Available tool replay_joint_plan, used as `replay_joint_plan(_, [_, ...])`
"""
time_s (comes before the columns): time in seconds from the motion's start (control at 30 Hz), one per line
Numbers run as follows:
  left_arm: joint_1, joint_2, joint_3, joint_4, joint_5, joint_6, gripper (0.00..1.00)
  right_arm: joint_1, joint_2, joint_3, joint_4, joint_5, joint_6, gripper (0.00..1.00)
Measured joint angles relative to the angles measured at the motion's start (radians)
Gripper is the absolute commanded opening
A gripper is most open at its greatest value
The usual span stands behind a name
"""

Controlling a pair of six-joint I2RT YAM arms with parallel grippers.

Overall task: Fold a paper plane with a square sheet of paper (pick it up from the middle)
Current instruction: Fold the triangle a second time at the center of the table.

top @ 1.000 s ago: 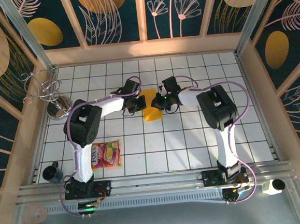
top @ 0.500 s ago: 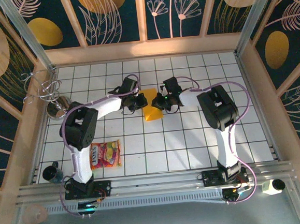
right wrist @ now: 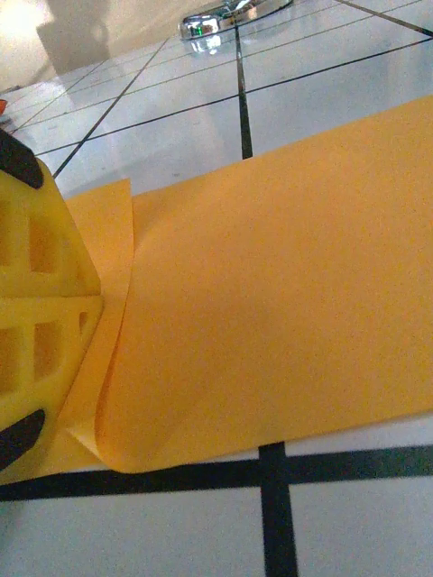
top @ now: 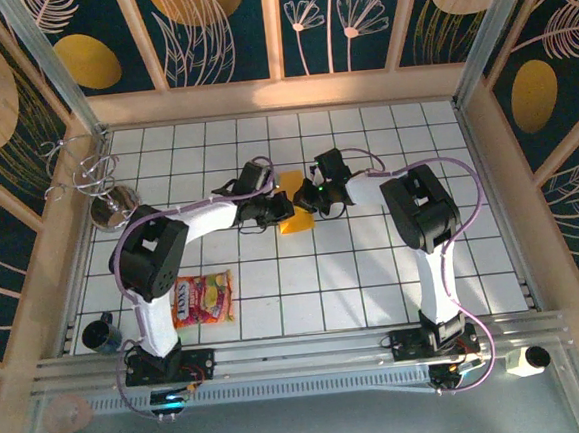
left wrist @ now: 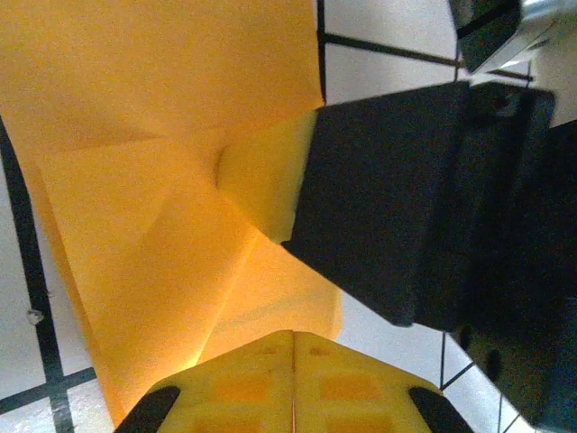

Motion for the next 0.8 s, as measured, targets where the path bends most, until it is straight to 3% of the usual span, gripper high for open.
replay_joint_plan(0.8, [-0.005, 0.124, 0.111, -0.119, -0.031, 0.152, 0.02, 0.0, 0.0, 0.0, -0.002, 0.002, 0.0, 0.0])
